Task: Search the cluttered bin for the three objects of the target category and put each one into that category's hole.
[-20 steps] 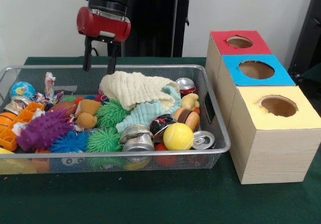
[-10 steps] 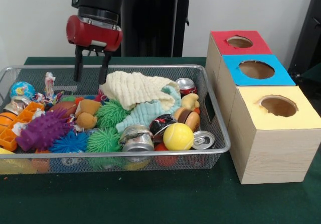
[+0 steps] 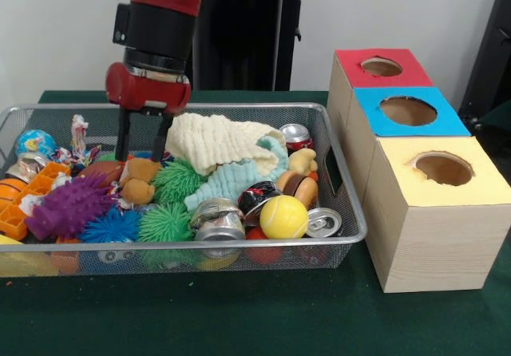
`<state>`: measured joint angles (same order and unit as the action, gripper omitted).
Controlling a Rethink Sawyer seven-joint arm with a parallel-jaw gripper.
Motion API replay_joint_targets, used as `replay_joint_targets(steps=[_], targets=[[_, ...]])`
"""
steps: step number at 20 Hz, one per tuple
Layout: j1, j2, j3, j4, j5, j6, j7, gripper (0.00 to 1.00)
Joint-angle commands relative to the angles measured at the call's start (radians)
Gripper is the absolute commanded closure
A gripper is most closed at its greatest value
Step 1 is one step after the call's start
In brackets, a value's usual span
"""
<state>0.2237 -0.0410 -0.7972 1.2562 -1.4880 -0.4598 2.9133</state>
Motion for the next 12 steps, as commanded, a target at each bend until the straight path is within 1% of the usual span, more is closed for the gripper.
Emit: replay_joint_targets(steps=[1, 4, 7, 12], targets=[[-0.040, 0.107, 0.082, -0.101, 0.001, 0.072, 0.266, 0.00], [-0.059, 0.107, 0.091, -0.110, 0.011, 0.063, 0.239, 0.00], [-0.082, 0.100, 0.119, -0.123, 0.040, 0.069, 0.202, 0.00], [-0.135, 0.069, 0.185, -0.118, 0.101, 0.055, 0.077, 0.00]])
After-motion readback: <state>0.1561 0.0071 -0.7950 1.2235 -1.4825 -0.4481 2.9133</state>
